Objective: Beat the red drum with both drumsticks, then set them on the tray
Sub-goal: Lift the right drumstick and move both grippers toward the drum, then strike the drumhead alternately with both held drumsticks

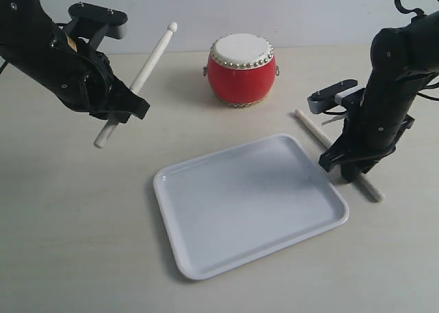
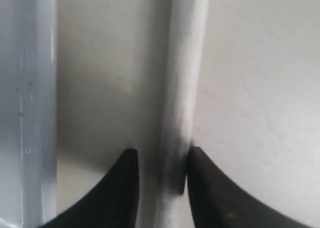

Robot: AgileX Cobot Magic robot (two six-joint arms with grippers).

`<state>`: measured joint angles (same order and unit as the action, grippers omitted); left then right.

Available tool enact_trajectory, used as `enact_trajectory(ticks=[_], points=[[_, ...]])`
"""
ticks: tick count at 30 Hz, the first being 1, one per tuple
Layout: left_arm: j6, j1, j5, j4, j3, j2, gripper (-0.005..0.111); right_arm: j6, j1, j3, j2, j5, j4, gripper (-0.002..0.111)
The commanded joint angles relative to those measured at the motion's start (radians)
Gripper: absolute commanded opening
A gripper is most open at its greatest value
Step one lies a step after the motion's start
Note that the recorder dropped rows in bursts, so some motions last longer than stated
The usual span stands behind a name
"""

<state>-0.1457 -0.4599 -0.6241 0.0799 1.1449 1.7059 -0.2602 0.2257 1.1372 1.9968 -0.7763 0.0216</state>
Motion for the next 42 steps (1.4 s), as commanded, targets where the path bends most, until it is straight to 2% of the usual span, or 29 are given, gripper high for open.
enact_trajectory(ticks=[1, 3, 9, 13, 21, 27, 30, 35, 38, 42], points=[[-0.004, -0.006, 0.001, 0.009, -0.002, -0.007, 0.000, 0.066, -0.001, -0.004, -0.001, 0.005, 0.008, 0.010], [-0.004, -0.006, -0.004, 0.009, -0.002, -0.007, 0.000, 0.088, -0.001, -0.004, -0.001, 0.005, 0.008, 0.000], [-0.004, -0.006, -0.011, 0.009, -0.002, -0.007, 0.000, 0.114, -0.001, 0.004, -0.076, 0.007, 0.015, 0.000], [-0.015, -0.006, -0.009, 0.009, -0.002, -0.007, 0.000, 0.110, -0.001, 0.071, -0.179, -0.047, 0.013, 0.000], [-0.030, -0.018, 0.052, 0.032, 0.020, 0.005, 0.000, -0.161, 0.001, 0.300, -0.240, -0.323, -0.177, 0.000], [-0.062, -0.051, -0.040, 0.030, 0.170, 0.065, 0.000, -0.206, 0.001, 0.366, -0.164, -0.338, -0.199, 0.000], [-0.060, -0.051, -0.137, 0.031, 0.355, 0.140, 0.000, -0.199, 0.001, 0.397, -0.095, -0.345, -0.199, 0.000], [-0.069, -0.065, -0.140, 0.026, 0.397, 0.295, 0.000, -0.198, 0.001, 0.406, -0.081, -0.264, -0.258, 0.000], [-0.085, -0.065, -0.125, 0.005, 0.418, 0.316, 0.000, -0.207, 0.008, 0.423, -0.081, -0.245, -0.239, 0.000], [-0.083, -0.062, -0.250, 0.003, 0.550, 0.303, 0.000, -0.152, 0.008, 0.465, -0.059, -0.224, -0.239, 0.000]])
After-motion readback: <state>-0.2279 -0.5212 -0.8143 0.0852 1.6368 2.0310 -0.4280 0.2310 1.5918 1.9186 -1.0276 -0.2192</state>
